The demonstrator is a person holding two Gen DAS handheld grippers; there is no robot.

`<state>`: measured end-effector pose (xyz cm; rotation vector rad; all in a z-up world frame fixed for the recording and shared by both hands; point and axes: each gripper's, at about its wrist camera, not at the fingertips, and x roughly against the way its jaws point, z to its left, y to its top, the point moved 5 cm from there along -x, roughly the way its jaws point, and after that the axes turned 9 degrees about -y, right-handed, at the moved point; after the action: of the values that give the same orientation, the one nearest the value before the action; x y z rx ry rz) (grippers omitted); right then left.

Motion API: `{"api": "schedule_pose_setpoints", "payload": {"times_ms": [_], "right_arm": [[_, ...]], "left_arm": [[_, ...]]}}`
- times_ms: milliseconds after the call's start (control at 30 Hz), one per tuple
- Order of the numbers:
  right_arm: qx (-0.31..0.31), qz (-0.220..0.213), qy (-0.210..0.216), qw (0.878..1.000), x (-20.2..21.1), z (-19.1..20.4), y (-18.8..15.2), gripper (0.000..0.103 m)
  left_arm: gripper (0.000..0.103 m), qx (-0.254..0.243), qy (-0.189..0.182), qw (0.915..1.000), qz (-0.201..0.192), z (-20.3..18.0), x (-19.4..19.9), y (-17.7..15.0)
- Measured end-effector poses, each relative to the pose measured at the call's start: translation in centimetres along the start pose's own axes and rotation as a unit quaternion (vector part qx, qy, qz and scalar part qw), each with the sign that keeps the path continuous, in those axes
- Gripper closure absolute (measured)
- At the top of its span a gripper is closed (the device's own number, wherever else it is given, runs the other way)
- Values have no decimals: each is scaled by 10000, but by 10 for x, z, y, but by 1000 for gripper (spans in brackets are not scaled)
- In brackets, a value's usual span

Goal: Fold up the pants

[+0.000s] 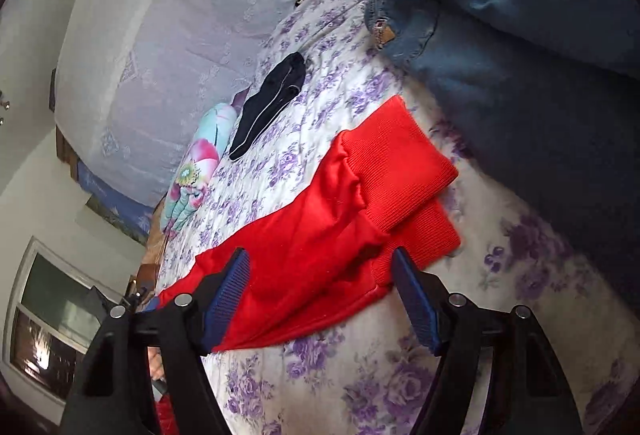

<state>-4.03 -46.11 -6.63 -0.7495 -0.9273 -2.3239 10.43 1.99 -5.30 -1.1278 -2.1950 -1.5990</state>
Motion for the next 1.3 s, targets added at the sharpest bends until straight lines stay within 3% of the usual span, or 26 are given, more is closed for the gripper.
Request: {"api": "schedule_pose_setpoints", "payload": {"times_ms": [100,133,200,300,333,400,500,600,633,700,767,867,1033,1067,1133,1167,1233,1300], "right_arm": [[22,82,-50,10000,-10,0,0,29],[102,86,-117,9998,-13,0,2,32],[123,56,-188,9997,-18,-3,7,38],[5,-28,-147,9999,-25,-9,13,67],[-90,-61,-97,9999,-26,-13,14,84],[-267,-168,138,9994,-18,-14,10,85],[-45,-322,61,9995,1,-10,3,85],[79,112,-315,9994,-12,-25,-10,86],[59,114,-227,9997,-11,-30,-12,86],[-7,106,-196,9998,-3,-26,-12,79],[53,92,-113,9999,10,-18,-12,56],[337,134,-477,9982,16,-17,-17,51],[32,91,-404,9991,-3,-26,-15,47],[30,32,-376,9993,-7,-24,-12,44],[28,-78,-375,9993,-13,-22,-6,42],[26,-134,-363,9992,-16,-21,-4,41],[38,-230,-350,9991,-17,-20,-3,41],[71,-310,-325,9990,-17,-20,-3,41]], "left_arm": [[5,-84,116,9987,487,-5,-44,-29],[5,-199,352,9970,666,-3,-54,-37],[5,-464,405,9961,635,-11,-51,-35],[5,-360,255,9967,676,-8,-52,-36],[5,-335,213,9972,640,-8,-51,-36],[5,-316,186,9974,623,-6,-50,-36],[5,-313,166,9975,610,-6,-48,-37],[5,-355,199,9971,647,-7,-50,-38],[5,-371,223,9969,658,-8,-50,-38],[5,-389,245,9967,673,-8,-50,-38],[5,-375,282,9968,652,-10,-45,-38],[5,-298,8,9979,578,-24,-36,-36],[5,-608,-524,9933,831,-77,-47,-41],[5,-759,-411,9911,1010,-87,-58,-47],[4,-1208,216,9801,1562,-95,-90,-68],[4,-1485,446,9765,1497,-100,-95,-72],[5,-1397,412,9785,1457,-103,-89,-66],[5,-946,231,9849,1432,-99,-81,-62]]}}
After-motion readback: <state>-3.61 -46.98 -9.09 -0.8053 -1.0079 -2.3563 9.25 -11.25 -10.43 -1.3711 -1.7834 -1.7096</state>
